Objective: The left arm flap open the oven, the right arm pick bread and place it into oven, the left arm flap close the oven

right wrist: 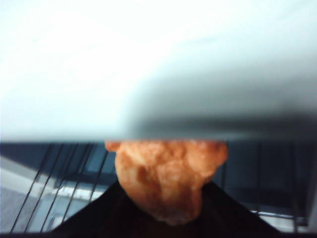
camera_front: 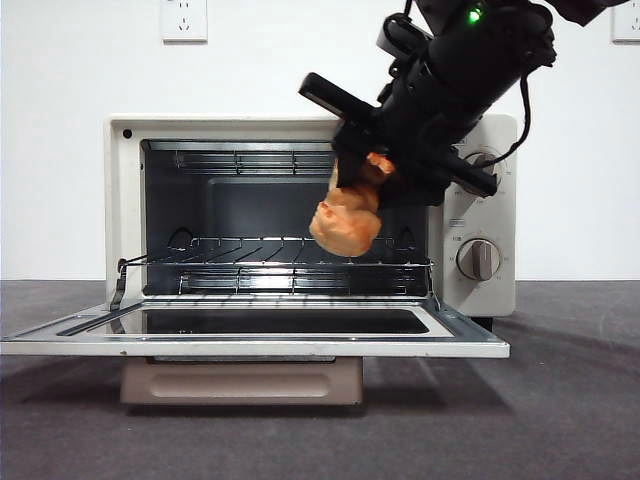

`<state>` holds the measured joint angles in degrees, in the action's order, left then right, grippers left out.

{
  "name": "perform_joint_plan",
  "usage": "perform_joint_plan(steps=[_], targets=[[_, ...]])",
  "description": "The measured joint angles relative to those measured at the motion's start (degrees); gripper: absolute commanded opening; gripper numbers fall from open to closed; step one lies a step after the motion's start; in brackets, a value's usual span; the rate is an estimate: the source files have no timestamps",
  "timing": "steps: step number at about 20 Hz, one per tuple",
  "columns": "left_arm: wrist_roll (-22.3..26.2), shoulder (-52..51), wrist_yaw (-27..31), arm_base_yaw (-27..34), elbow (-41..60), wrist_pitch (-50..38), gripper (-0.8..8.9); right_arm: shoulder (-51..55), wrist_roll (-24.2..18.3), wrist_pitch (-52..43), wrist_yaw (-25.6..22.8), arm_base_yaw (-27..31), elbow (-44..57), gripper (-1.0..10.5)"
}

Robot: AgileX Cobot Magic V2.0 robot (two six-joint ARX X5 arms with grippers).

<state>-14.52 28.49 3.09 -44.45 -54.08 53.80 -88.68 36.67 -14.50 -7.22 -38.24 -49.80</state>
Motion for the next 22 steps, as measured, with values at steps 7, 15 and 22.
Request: perform_joint_plan(steps=[7, 15, 22], targets=[[0.0, 0.0, 0.1, 0.0, 0.0, 0.0, 0.16, 0.0, 0.7, -0.3, 0.4, -0.1, 0.0, 4.1], [0.0, 0.0, 0.2, 0.0, 0.0, 0.0, 0.16, 0.0, 1.6, -0.4, 1.9, -0.1, 0.0, 4.5], [-0.2, 0.1, 4.3, 0.0, 0.0, 3.0, 0.16, 1.3, 2.7, 1.9, 4.7, -0.9, 0.0, 4.5]])
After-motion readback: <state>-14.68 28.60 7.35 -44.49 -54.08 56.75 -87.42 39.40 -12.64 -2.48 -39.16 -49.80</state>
